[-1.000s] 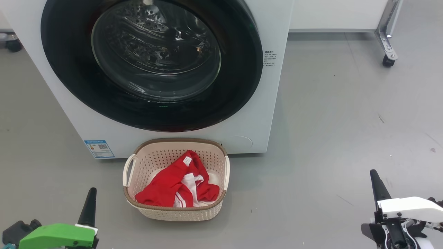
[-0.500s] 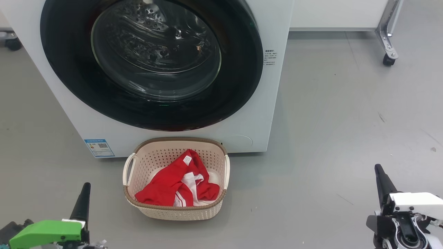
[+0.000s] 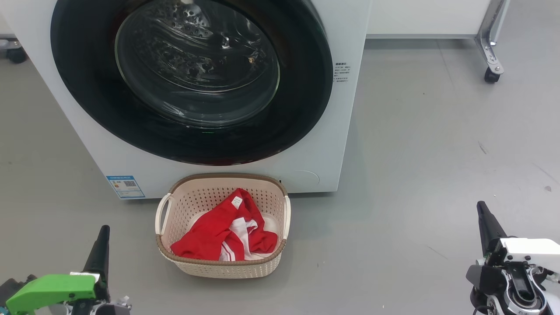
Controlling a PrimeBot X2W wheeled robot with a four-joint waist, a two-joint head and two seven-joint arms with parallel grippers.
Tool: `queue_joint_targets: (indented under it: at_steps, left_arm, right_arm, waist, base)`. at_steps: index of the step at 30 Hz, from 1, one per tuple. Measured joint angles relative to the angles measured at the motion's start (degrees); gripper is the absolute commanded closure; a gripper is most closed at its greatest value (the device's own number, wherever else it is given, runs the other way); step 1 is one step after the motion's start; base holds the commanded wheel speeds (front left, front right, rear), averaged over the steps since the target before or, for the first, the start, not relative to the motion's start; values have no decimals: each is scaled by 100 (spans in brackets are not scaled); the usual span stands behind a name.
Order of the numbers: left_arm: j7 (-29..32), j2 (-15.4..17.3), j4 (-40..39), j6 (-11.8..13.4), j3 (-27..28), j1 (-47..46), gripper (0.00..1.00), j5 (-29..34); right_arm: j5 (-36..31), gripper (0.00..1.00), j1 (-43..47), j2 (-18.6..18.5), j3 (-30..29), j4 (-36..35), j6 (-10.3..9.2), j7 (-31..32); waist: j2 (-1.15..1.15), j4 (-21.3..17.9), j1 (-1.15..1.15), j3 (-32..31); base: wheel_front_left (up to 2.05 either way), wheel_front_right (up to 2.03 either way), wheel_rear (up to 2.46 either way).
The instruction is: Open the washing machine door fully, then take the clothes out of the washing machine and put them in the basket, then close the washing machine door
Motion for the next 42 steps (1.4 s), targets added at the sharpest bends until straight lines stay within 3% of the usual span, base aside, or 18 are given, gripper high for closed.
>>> queue_joint_targets:
  at_steps: [42]
  left_arm:
    - [10, -16, 90, -42, 19, -19, 100, 0]
  right_arm:
    - [0, 100, -42, 0, -19, 75, 8, 18]
  waist:
    - [0, 0, 0, -5]
  base:
    - [0, 0, 0]
